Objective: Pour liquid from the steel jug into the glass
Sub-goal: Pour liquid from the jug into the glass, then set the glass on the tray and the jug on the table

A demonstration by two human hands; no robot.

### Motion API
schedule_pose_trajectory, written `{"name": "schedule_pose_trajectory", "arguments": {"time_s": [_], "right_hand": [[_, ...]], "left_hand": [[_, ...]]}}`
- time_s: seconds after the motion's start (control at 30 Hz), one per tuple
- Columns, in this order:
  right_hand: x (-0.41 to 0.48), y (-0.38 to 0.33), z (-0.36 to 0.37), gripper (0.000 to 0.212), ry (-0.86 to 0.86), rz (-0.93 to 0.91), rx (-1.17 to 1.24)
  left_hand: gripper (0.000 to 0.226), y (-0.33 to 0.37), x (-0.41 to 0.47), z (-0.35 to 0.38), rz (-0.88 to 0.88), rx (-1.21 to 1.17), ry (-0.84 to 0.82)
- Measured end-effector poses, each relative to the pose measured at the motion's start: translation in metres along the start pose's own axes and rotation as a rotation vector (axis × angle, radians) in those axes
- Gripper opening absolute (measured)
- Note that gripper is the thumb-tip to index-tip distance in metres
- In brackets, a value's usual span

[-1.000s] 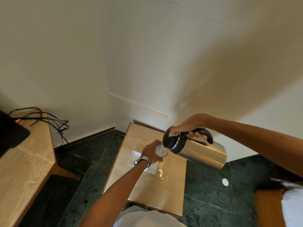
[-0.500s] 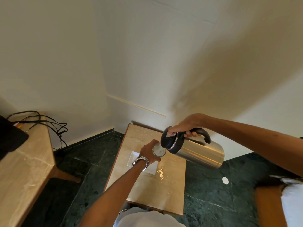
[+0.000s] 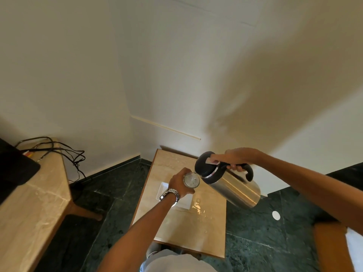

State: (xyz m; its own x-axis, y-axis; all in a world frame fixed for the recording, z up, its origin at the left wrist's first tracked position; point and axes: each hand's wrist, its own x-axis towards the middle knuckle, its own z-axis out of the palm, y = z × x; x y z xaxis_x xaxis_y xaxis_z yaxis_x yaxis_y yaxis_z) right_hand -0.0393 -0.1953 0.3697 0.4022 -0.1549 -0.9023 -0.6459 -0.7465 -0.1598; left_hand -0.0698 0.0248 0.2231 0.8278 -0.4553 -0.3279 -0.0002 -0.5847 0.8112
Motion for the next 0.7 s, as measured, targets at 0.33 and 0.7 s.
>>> {"name": "schedule_pose_trajectory", "arguments": {"time_s": [0.33,0.7], "right_hand": [[0.046,0.116,0.102,0.078,0.491,-0.278,0.444],[0.214,0.167,0.251,0.092,0.804,0.048,1.214]], "left_hand": [[0.077,-0.012,0.006,0.013,-0.105,0.008,0.067],[0.078,-0.144,0.081,0.098,-0.302,0.176,0.073]]}}
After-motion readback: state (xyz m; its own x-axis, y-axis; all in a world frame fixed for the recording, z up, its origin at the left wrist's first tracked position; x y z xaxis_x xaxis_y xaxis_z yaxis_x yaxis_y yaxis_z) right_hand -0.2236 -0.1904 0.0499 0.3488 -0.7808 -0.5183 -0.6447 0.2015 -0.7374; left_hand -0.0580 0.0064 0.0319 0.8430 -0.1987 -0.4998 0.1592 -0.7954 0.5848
